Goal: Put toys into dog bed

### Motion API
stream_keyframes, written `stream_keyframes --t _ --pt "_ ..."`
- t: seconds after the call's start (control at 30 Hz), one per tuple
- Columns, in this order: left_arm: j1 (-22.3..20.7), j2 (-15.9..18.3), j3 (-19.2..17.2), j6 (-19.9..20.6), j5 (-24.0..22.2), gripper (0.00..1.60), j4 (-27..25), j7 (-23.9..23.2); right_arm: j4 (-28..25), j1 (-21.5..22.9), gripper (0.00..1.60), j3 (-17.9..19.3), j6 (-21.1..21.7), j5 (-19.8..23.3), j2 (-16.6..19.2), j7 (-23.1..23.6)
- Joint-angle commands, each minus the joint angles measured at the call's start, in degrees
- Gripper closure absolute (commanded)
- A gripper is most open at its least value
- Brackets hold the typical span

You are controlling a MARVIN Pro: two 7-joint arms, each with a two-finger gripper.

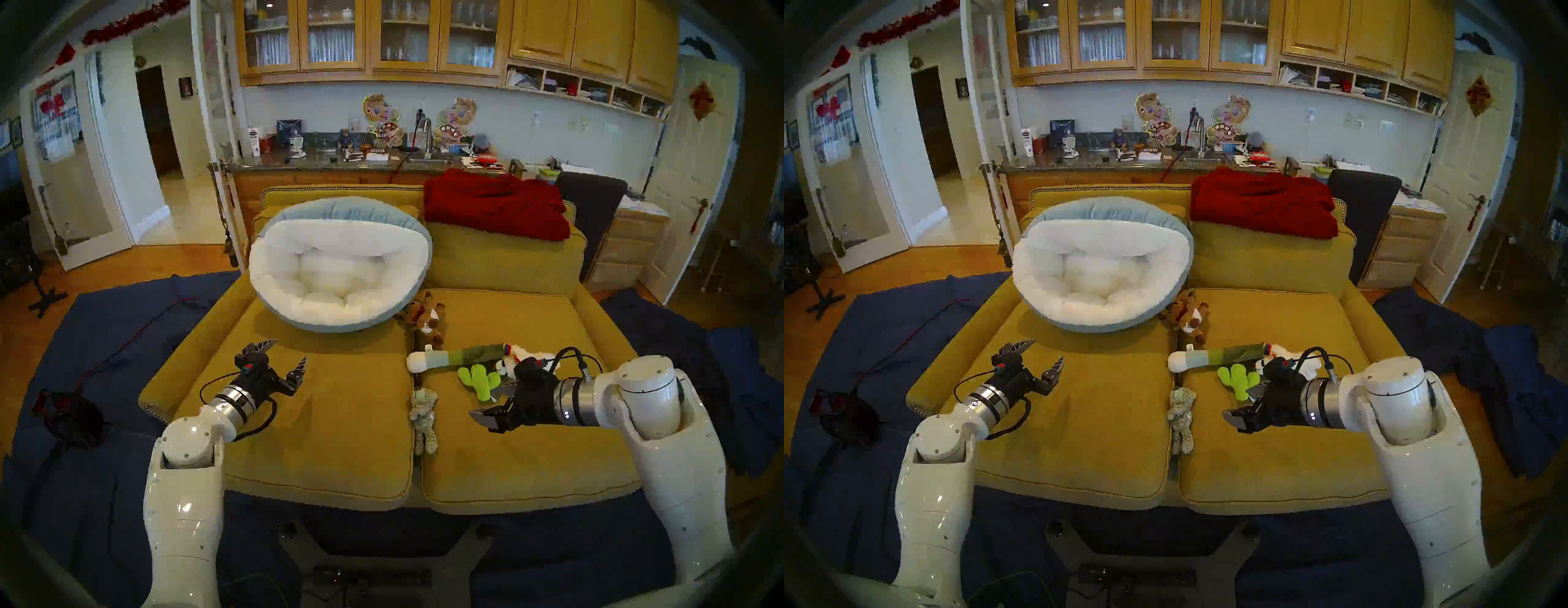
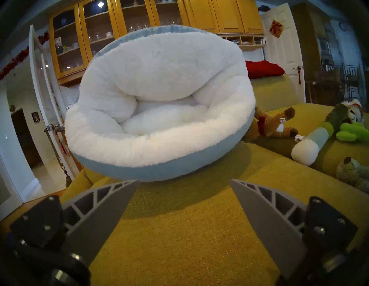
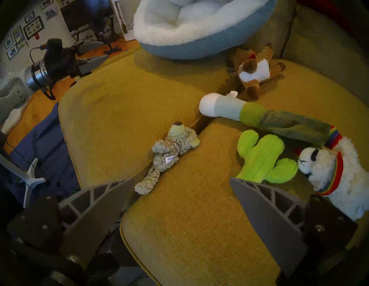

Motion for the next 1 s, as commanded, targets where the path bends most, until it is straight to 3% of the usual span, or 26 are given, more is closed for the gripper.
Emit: stream_keyframes --t 0.0,0.5,0.97 --pt "-1.87 0.01 -0.26 -0.28 -0.69 0.00 -1.45 0.32 -0.59 4.01 0.00 -1.95 0.38 -0.99 -0.36 -1.13" --pt "-1.86 0.04 -0.22 -0.30 -0.62 0.00 -1.40 0.42 4.91 12.03 0.00 -9.46 0.65 -7.36 -5.35 -10.56" --pt "-1.83 0.10 -0.13 -0.30 -0.68 0.00 -1.41 0.61 9.90 16.21 0.00 -11.78 0.43 -12.66 -7.59 -18.38"
